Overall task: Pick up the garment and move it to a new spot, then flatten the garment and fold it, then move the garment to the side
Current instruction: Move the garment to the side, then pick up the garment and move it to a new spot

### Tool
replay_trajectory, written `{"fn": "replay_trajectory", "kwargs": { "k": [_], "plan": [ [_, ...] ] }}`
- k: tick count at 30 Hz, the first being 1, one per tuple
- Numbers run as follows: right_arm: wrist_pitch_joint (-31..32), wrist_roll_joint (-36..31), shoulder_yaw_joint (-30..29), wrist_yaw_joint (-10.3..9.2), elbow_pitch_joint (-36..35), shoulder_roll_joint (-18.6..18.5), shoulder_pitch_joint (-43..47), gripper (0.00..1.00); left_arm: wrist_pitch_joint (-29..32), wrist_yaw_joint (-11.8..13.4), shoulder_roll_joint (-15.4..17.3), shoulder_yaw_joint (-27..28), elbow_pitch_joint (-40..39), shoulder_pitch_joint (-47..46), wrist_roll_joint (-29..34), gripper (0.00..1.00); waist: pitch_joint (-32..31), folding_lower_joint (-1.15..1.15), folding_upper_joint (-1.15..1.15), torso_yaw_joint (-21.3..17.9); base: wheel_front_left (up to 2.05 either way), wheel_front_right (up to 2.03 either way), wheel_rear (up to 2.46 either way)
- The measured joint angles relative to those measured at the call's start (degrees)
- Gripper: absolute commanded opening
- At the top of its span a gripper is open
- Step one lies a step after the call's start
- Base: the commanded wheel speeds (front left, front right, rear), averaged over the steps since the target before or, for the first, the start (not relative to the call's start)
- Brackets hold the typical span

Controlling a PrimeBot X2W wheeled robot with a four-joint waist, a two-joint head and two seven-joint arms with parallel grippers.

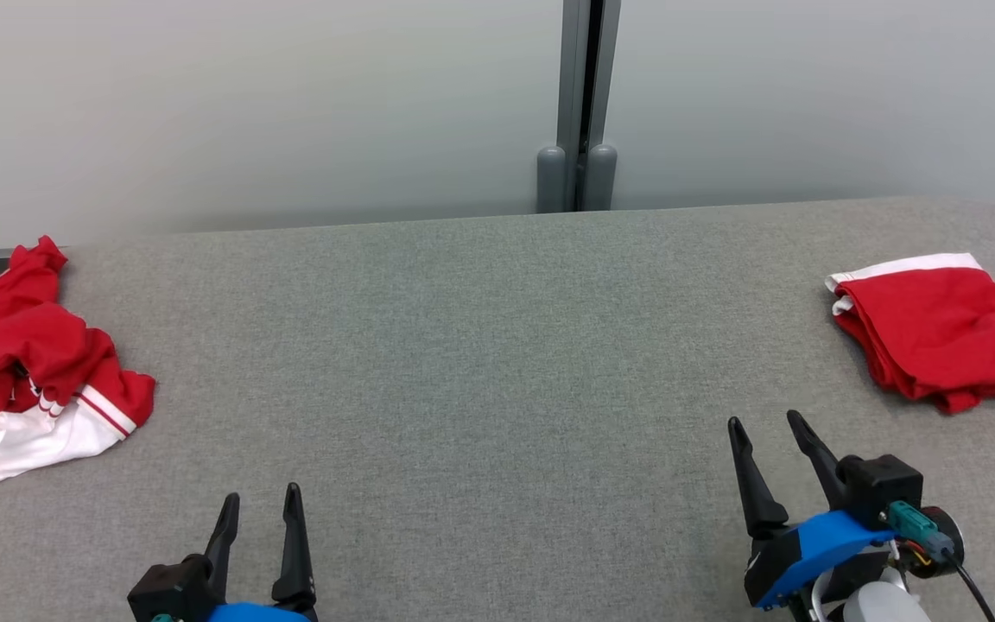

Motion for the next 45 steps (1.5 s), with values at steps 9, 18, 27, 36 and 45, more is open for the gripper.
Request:
{"fn": "replay_trajectory", "kwargs": {
  "k": [9,18,27,36,45],
  "plan": [
    [0.0,3.6,1.8,0.00,-6.0,0.0,3.9,1.00,-0.1,0.5,-0.5,-0.8,0.6,0.8,0.4,1.00,-0.9,0.01,0.00,0.7,0.00,0.00,0.00],
    [0.0,3.7,2.1,0.00,-6.1,0.0,5.6,1.00,-0.1,0.5,-0.5,-1.3,1.1,1.1,0.6,1.00,-2.2,0.01,0.00,1.3,0.00,0.00,0.00],
    [0.0,4.0,3.3,0.00,-6.0,0.0,6.2,1.00,-0.1,0.5,-0.4,-1.4,0.9,1.2,0.6,1.00,-2.3,0.01,0.00,1.6,0.00,0.00,0.00],
    [0.0,2.8,2.0,0.00,-6.6,0.0,7.7,1.00,-0.1,0.3,-0.4,-2.9,0.0,1.1,1.1,1.00,-3.4,0.01,0.00,5.8,0.00,0.00,0.00],
    [-0.1,3.8,4.0,0.00,-7.5,0.0,8.0,1.00,0.5,1.2,1.4,-2.2,-2.2,1.4,1.3,1.00,-4.7,0.02,0.00,18.2,0.00,0.00,0.00]
  ]
}}
